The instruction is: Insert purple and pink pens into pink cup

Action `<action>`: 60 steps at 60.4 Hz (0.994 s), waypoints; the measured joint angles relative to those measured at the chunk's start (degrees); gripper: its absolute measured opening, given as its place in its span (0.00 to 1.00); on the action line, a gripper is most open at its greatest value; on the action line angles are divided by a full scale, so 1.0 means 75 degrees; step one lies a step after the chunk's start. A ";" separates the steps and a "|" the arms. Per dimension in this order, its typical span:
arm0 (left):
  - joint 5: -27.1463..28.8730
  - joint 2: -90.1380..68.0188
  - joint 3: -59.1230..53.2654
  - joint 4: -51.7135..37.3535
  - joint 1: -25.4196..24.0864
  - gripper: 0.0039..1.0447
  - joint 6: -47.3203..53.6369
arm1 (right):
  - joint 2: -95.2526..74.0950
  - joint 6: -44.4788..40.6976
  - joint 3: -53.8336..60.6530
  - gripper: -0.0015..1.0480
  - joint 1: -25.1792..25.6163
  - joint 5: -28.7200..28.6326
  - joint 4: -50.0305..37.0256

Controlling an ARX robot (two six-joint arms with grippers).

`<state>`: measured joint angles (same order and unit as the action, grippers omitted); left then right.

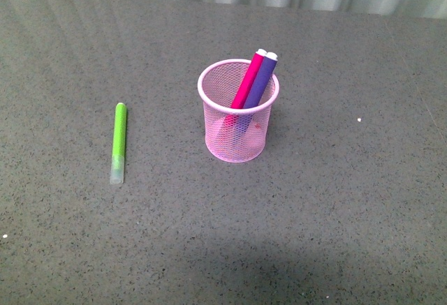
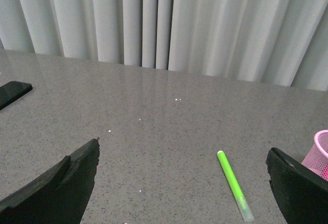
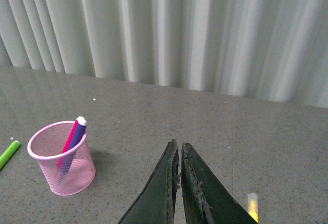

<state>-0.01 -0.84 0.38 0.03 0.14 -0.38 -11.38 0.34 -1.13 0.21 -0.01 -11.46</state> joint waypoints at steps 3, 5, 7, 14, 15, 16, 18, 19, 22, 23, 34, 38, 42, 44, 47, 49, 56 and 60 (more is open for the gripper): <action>0.0000 0.0000 0.0000 0.0000 0.0000 0.93 0.0000 | 0.0090 0.0000 0.0000 0.03 0.0000 0.0000 0.0090; 0.0000 0.0000 0.0000 0.0000 0.0000 0.93 0.0000 | 0.0140 0.0000 0.0000 0.03 0.0000 0.0003 0.0143; 0.0000 0.0000 0.0000 0.0000 0.0000 0.93 0.0000 | 0.0192 0.0000 0.0000 0.03 0.0000 0.0000 0.0195; 0.0003 0.0000 0.0000 0.0000 0.0000 0.93 0.0000 | 0.1405 -0.0003 -0.0003 0.03 -0.0015 0.0003 0.1480; 0.0000 0.0000 0.0000 0.0000 0.0000 0.93 0.0000 | 0.1448 0.0000 -0.0003 0.03 -0.0015 0.0000 0.1483; 0.0003 0.0000 0.0000 0.0000 0.0000 0.93 0.0000 | 0.1475 0.0000 -0.0003 0.03 -0.0015 0.0006 0.1492; 0.0000 0.0000 0.0000 0.0000 0.0000 0.93 0.0000 | 0.1480 -0.0003 -0.0003 0.03 -0.0015 0.0009 0.1498; 0.0000 0.0000 0.0000 0.0000 0.0000 0.93 0.0000 | 0.1475 -0.0003 -0.0003 0.03 -0.0015 0.0006 0.1504; 0.0000 0.0000 0.0000 0.0000 0.0000 0.93 0.0000 | 0.1475 0.0000 -0.0003 0.03 -0.0015 0.0006 0.1504; 0.0003 0.0000 0.0000 0.0000 0.0000 0.93 0.0000 | 0.1480 0.0000 -0.0003 0.03 -0.0015 0.0006 0.1504; 0.0003 0.0000 0.0000 0.0000 0.0000 0.93 0.0000 | 0.1480 0.0000 -0.0003 0.03 -0.0015 0.0006 0.1504; 0.0003 0.0000 0.0000 0.0000 0.0000 0.93 0.0000 | 0.1480 0.0000 -0.0003 0.03 -0.0015 0.0006 0.1504; 0.0003 0.0000 0.0000 0.0000 0.0000 0.93 0.0000 | 0.1480 -0.0003 -0.0003 0.03 -0.0015 0.0006 0.1504; 0.0003 0.0000 0.0000 0.0000 0.0000 0.93 0.0000 | 0.1480 0.0000 -0.0003 0.03 -0.0015 0.0006 0.1504; 0.0003 0.0000 0.0000 0.0000 0.0000 0.93 0.0000 | 0.1480 -0.0003 -0.0003 0.03 -0.0015 0.0006 0.1504; 0.0000 0.0000 0.0000 0.0000 0.0000 0.93 0.0000 | 0.1480 0.0000 -0.0003 0.03 -0.0015 0.0006 0.1504; 0.0003 0.0000 0.0000 0.0000 0.0000 0.93 0.0000 | 0.1480 -0.0015 -0.0003 0.05 -0.0015 0.0006 0.1504; 0.0003 0.0000 0.0000 0.0000 0.0000 0.93 0.0000 | 0.1480 -0.0012 -0.0003 0.15 -0.0015 0.0003 0.1504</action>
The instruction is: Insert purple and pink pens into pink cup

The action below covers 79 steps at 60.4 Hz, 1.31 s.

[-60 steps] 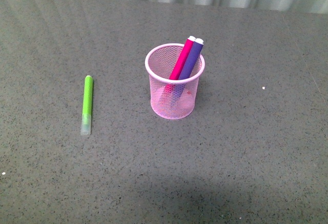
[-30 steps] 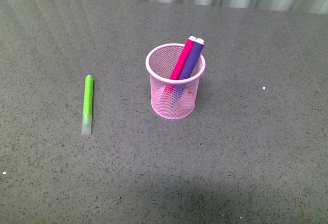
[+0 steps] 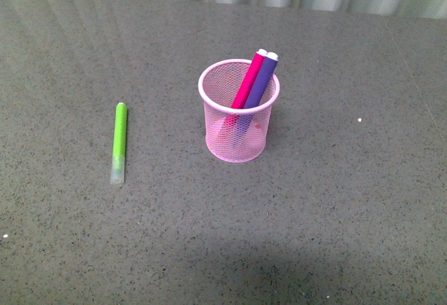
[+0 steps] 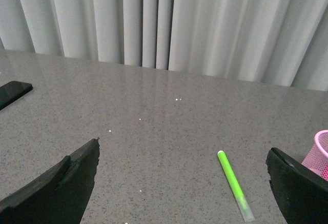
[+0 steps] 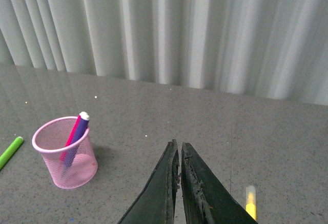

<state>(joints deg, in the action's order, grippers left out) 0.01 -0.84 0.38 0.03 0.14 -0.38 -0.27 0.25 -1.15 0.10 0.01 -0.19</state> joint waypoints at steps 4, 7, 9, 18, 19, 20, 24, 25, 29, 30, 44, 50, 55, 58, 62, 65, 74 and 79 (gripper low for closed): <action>0.0000 0.0000 0.0000 0.0000 0.0000 0.93 0.0000 | 0.0000 0.0000 0.0000 0.28 0.0000 0.0003 0.0000; 0.0000 0.0000 0.0000 0.0000 0.0000 0.93 0.0000 | 0.0000 0.0000 0.0000 0.35 0.0000 0.0003 0.0000; 0.0000 0.0000 0.0000 0.0000 0.0000 0.93 0.0000 | 0.0000 0.0000 0.0000 0.42 0.0000 0.0003 0.0000; 0.0000 0.0000 0.0000 0.0000 0.0000 0.93 0.0000 | 0.0000 0.0000 0.0000 0.72 0.0000 0.0003 0.0000; 0.0000 0.0000 0.0000 0.0000 0.0000 0.93 0.0000 | 0.0000 0.0000 0.0000 0.75 0.0000 0.0003 0.0000; 0.0000 0.0000 0.0000 0.0000 0.0000 0.93 0.0000 | 0.0000 0.0000 0.0000 0.79 0.0000 0.0003 0.0000; 0.0000 0.0000 0.0000 0.0000 0.0000 0.93 0.0000 | 0.0000 0.0003 0.0000 0.93 0.0000 0.0003 0.0000; 0.0000 0.0000 0.0000 0.0000 0.0000 0.93 0.0000 | 0.0000 0.0003 0.0000 0.94 0.0000 0.0003 0.0000; 0.0000 0.0000 0.0000 0.0000 0.0000 0.93 0.0000 | 0.0000 0.0000 0.0000 0.93 0.0000 0.0003 0.0000; -0.0003 0.0000 0.0000 0.0000 0.0000 0.93 0.0000 | 0.0000 0.0000 0.0000 0.93 0.0000 0.0003 0.0000; -0.0003 0.0000 0.0000 0.0000 0.0000 0.93 0.0000 | 0.0000 0.0000 0.0000 0.93 0.0000 0.0003 0.0000; 0.0000 0.0000 0.0000 0.0000 0.0000 0.93 0.0000 | 0.0000 0.0000 0.0000 0.93 0.0000 0.0003 0.0000; 0.0000 0.0000 0.0000 0.0000 0.0000 0.93 0.0000 | 0.0000 0.0000 0.0000 0.93 0.0000 0.0003 0.0000; 0.0000 0.0000 0.0000 0.0000 0.0000 0.93 0.0000 | 0.0000 0.0000 0.0000 0.93 0.0000 0.0003 0.0000; 0.0000 0.0000 0.0000 0.0000 0.0000 0.93 0.0000 | 0.0000 0.0000 0.0000 0.93 0.0000 0.0003 0.0000; 0.0000 0.0000 0.0000 0.0000 0.0000 0.93 0.0000 | 0.0000 0.0000 0.0000 0.93 0.0000 0.0003 0.0000; -0.0003 0.0000 0.0000 0.0000 0.0000 0.93 0.0000 | 0.0000 0.0000 0.0000 0.93 0.0000 0.0003 0.0000; 0.0000 0.0000 0.0000 0.0000 0.0000 0.93 0.0000 | 0.0000 0.0000 0.0000 0.93 0.0000 0.0003 0.0000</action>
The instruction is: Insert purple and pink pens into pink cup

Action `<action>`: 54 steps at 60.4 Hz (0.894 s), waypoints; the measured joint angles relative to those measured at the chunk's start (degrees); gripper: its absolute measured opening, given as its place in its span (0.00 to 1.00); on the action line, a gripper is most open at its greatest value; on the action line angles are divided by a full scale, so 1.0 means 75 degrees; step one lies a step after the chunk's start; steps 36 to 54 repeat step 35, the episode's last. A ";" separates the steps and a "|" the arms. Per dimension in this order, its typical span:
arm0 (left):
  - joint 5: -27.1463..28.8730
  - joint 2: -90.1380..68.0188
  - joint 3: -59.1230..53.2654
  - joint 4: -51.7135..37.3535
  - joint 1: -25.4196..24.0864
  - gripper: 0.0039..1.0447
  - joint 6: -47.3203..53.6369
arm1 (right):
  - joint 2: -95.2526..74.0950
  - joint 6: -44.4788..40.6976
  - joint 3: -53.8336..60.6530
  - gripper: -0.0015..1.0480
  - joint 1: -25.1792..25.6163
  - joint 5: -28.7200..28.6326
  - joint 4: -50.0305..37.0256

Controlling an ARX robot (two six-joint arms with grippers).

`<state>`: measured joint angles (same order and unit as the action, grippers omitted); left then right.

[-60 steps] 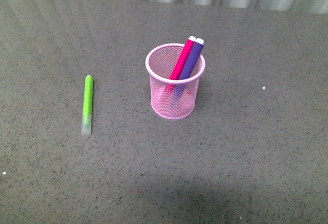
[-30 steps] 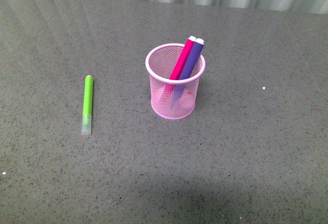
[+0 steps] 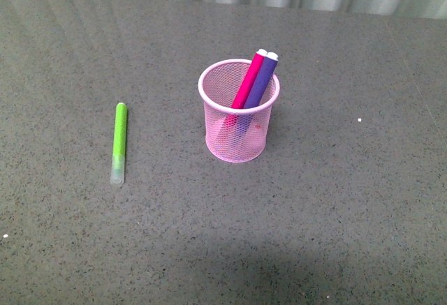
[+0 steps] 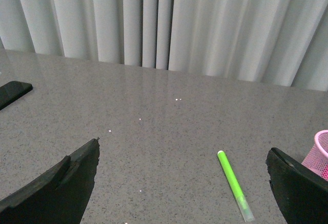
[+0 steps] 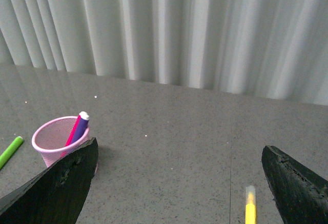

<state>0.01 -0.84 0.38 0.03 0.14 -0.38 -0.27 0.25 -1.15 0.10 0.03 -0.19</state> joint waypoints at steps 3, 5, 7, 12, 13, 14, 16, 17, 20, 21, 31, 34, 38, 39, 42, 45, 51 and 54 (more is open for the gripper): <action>0.0000 0.0000 0.0000 0.0000 0.0000 0.93 0.0000 | 0.0000 0.0000 0.0000 0.93 0.0000 0.0000 0.0000; 0.0000 0.0000 0.0000 0.0000 0.0000 0.93 0.0000 | 0.0000 0.0000 0.0000 0.93 0.0000 0.0000 0.0000; 0.0000 0.0000 0.0000 0.0000 0.0000 0.93 0.0000 | 0.0000 0.0000 0.0000 0.93 0.0000 0.0000 0.0000; 0.0000 0.0000 0.0000 0.0000 0.0000 0.93 0.0000 | 0.0000 0.0000 0.0000 0.93 0.0000 0.0000 0.0000; 0.0000 0.0000 0.0000 0.0000 0.0000 0.93 0.0000 | 0.0000 0.0000 0.0000 0.93 0.0000 0.0000 0.0000; 0.0000 0.0000 0.0000 0.0000 0.0000 0.93 0.0000 | 0.0000 0.0000 0.0000 0.93 0.0000 0.0000 0.0000; 0.0000 0.0000 0.0000 0.0000 0.0000 0.93 0.0000 | 0.0000 0.0000 0.0000 0.93 0.0000 0.0000 0.0000; 0.0000 0.0000 0.0000 0.0000 0.0000 0.93 0.0000 | 0.0000 0.0000 0.0000 0.93 0.0000 0.0000 0.0000; 0.0000 0.0000 0.0000 0.0000 0.0000 0.93 0.0000 | 0.0000 0.0000 0.0000 0.93 0.0000 0.0000 0.0000; -0.0003 0.0000 0.0000 0.0000 0.0000 0.93 0.0000 | 0.0000 0.0000 0.0000 0.93 0.0000 0.0000 0.0000; 0.0000 0.0000 0.0000 0.0000 0.0000 0.93 0.0000 | 0.0000 0.0000 0.0000 0.93 0.0000 0.0000 0.0000; 0.0000 0.0000 0.0000 0.0000 0.0000 0.93 0.0000 | 0.0000 0.0000 0.0000 0.93 0.0000 0.0000 0.0000; 0.0000 0.0000 0.0000 0.0000 0.0000 0.93 0.0000 | 0.0000 0.0000 0.0000 0.93 0.0000 0.0000 0.0000; 0.0000 0.0000 0.0000 0.0000 0.0000 0.93 0.0000 | 0.0000 0.0000 0.0000 0.93 0.0000 0.0000 0.0000; 0.0000 0.0000 0.0000 0.0000 0.0000 0.93 0.0000 | 0.0000 0.0000 0.0000 0.93 0.0000 0.0000 0.0000; 0.0000 0.0000 0.0000 0.0000 0.0000 0.93 0.0000 | 0.0000 0.0000 0.0000 0.93 0.0000 0.0000 0.0000; 0.0000 0.0000 0.0000 0.0000 0.0000 0.93 0.0000 | 0.0000 0.0000 0.0000 0.93 0.0000 0.0000 0.0000; 0.0000 0.0000 0.0000 0.0000 0.0000 0.93 0.0000 | 0.0000 0.0000 0.0000 0.93 0.0000 0.0000 0.0000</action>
